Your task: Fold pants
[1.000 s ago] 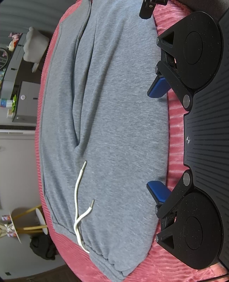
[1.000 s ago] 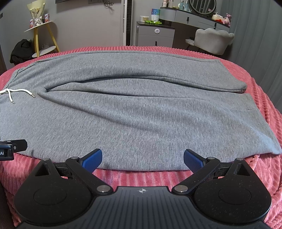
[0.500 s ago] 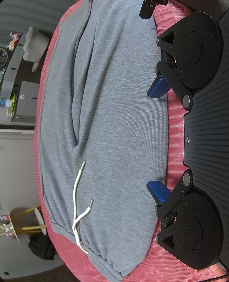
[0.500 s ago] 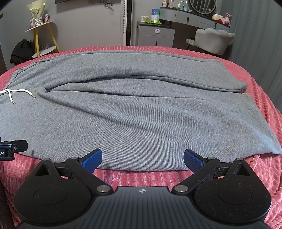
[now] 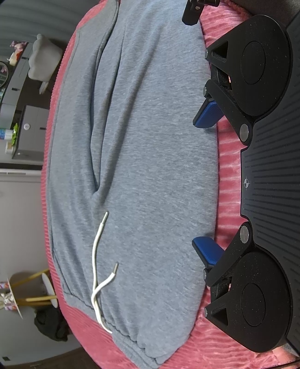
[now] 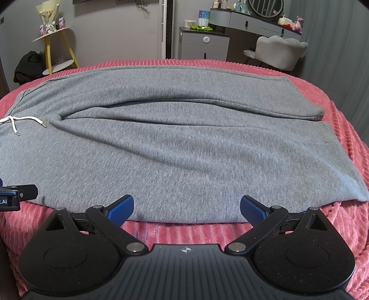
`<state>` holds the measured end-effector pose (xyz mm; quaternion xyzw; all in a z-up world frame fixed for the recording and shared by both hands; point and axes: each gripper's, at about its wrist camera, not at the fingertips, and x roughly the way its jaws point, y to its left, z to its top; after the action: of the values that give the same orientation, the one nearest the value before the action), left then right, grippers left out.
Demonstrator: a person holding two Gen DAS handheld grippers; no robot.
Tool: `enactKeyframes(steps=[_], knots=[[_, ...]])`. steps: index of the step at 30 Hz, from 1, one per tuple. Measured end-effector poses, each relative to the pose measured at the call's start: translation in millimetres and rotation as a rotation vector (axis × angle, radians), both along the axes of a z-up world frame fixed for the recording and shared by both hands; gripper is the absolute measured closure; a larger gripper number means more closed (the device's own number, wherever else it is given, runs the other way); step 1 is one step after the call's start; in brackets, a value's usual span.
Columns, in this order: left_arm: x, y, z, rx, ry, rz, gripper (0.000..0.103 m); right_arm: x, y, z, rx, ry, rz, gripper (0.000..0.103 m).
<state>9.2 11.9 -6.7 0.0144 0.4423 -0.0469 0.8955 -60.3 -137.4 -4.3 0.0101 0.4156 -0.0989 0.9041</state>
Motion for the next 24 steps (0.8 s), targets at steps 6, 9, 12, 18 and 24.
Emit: enactKeyframes(steps=[6, 9, 12, 18, 24], knots=[[0.7, -0.4, -0.3, 0.004, 0.004, 0.001, 0.0, 0.7, -1.6, -0.9, 0.009, 0.002, -0.001, 0.004], [0.9, -0.9, -0.8, 0.007, 0.007, 0.0, 0.0, 1.2, -2.0, -1.2, 0.013, 0.004, -0.002, 0.004], [1.2, -0.8, -1.1, 0.009, 0.009, 0.0, 0.0, 1.3, -2.8, -1.4, 0.017, 0.006, -0.002, 0.004], [1.4, -1.0, -1.3, 0.008, 0.012, 0.001, 0.0, 1.8, -3.3, -2.1, 0.021, 0.012, -0.002, 0.004], [2.3, -2.7, -1.9, 0.015, 0.018, -0.003, 0.0, 1.8, -3.6, -2.2, 0.027, 0.013, -0.002, 0.004]])
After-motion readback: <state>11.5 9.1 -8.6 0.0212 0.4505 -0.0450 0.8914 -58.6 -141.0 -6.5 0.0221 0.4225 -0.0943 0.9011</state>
